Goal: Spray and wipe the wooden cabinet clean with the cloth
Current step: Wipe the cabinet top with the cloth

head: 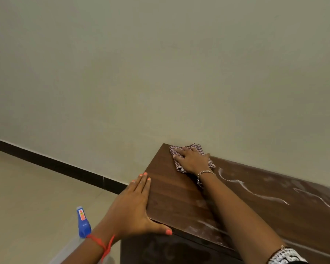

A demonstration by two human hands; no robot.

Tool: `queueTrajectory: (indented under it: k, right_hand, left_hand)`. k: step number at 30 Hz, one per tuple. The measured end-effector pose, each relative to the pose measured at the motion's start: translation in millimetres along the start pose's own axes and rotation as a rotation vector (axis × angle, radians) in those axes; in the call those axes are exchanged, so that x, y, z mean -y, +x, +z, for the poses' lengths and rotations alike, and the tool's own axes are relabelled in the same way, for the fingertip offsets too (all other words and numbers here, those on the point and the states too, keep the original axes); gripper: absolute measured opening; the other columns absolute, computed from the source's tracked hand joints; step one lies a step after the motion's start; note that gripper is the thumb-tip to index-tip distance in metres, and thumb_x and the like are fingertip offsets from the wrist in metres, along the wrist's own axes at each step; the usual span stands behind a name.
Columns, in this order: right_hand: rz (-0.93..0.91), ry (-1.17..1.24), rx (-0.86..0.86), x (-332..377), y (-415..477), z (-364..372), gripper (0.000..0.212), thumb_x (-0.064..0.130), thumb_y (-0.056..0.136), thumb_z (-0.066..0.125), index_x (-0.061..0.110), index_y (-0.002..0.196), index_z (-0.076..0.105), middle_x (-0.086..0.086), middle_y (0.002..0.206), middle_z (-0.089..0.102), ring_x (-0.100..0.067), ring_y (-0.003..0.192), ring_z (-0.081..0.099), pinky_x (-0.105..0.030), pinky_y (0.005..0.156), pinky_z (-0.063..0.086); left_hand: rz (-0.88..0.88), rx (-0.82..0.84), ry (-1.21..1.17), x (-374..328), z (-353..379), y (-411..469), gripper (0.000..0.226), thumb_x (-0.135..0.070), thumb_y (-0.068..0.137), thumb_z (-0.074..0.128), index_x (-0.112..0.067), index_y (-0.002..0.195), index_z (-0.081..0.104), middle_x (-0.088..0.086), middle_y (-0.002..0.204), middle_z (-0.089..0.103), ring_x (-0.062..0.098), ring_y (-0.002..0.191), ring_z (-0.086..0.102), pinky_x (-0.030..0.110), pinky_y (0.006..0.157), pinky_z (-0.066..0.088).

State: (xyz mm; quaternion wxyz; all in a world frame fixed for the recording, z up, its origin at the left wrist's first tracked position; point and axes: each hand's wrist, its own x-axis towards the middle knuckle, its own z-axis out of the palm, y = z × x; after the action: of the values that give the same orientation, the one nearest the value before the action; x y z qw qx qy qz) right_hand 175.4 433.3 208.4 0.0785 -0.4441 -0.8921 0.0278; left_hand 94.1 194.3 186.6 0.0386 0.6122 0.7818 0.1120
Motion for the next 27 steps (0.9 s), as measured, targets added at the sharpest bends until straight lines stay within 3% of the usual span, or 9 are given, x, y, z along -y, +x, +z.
queueTrajectory:
  k: [3, 5, 9, 14, 20, 24, 27]
  right_hand:
    - [0.198, 0.025, -0.132, -19.3, -4.7, -0.7, 0.050, 0.058, 0.088, 0.033, 0.037, 0.131, 0.049, 0.003, 0.141, 0.046, -0.021, 0.134, 0.033, -0.060, 0.107, 0.016]
    - [0.244, 0.059, -0.123, -25.6, -0.1, 0.6, 0.049, 0.057, 0.088, 0.034, 0.035, 0.130, 0.050, 0.000, 0.138, 0.049, -0.024, 0.133, 0.035, -0.059, 0.107, 0.020]
    - [0.135, 0.082, -0.018, -32.2, 6.8, 0.8, 0.050, 0.057, 0.089, 0.033, 0.038, 0.134, 0.043, 0.003, 0.146, 0.039, -0.025, 0.137, 0.027, -0.057, 0.107, 0.022]
    - [-0.025, 0.066, -0.001, -57.8, -25.8, -8.5, 0.047, 0.058, 0.089, 0.036, 0.042, 0.132, 0.044, 0.010, 0.144, 0.041, -0.017, 0.129, 0.040, -0.045, 0.103, 0.037]
    - [0.179, 0.034, 0.028, -70.1, -23.3, -9.0, 0.050, 0.058, 0.091, 0.029, 0.041, 0.137, 0.036, 0.009, 0.151, 0.028, -0.020, 0.139, 0.023, -0.054, 0.109, 0.022]
    - [0.070, -0.002, 0.088, -61.5, -35.9, -13.7, 0.050, 0.058, 0.092, 0.029, 0.042, 0.139, 0.031, 0.009, 0.154, 0.020, -0.018, 0.142, 0.015, -0.055, 0.111, 0.017]
    - [-0.074, 0.021, 0.090, -68.6, -66.4, -15.6, 0.047, 0.058, 0.091, 0.033, 0.047, 0.137, 0.031, 0.012, 0.153, 0.020, -0.013, 0.142, 0.015, -0.051, 0.110, 0.024]
  left_hand:
    - [-0.011, -0.006, 0.006, 0.3, 1.1, 0.7, 0.137, -0.094, 0.044, 0.035, -0.014, 0.143, -0.018, -0.009, 0.138, -0.031, 0.002, 0.123, -0.026, 0.024, 0.100, -0.010]
    - [-0.018, 0.002, 0.009, -0.4, 1.8, 1.2, 0.138, -0.094, 0.044, 0.034, -0.015, 0.142, -0.020, -0.008, 0.138, -0.032, 0.003, 0.123, -0.027, 0.024, 0.100, -0.010]
    - [-0.028, 0.012, 0.014, -1.2, 0.6, 1.3, 0.137, -0.094, 0.044, 0.034, -0.015, 0.142, -0.020, -0.007, 0.139, -0.032, 0.003, 0.124, -0.027, 0.024, 0.100, -0.011]
    - [-0.014, 0.012, 0.021, 0.3, 1.8, 1.3, 0.140, -0.097, 0.039, 0.027, -0.014, 0.142, -0.021, -0.007, 0.139, -0.032, 0.004, 0.124, -0.027, 0.025, 0.101, -0.011]
    - [-0.017, 0.016, 0.004, -1.3, 0.2, 0.7, 0.138, -0.095, 0.043, 0.031, -0.013, 0.142, -0.019, -0.007, 0.136, -0.032, 0.003, 0.123, -0.026, 0.024, 0.100, -0.010]
    - [-0.007, 0.007, 0.007, -0.4, -1.0, -0.4, 0.139, -0.096, 0.041, 0.029, -0.013, 0.143, -0.016, -0.007, 0.143, -0.028, 0.001, 0.123, -0.023, 0.024, 0.100, -0.009]
    - [0.008, -0.003, -0.011, -1.2, -0.4, -1.5, 0.146, -0.100, 0.030, 0.016, -0.014, 0.144, -0.015, -0.002, 0.152, -0.020, 0.002, 0.125, -0.022, 0.025, 0.101, -0.008]
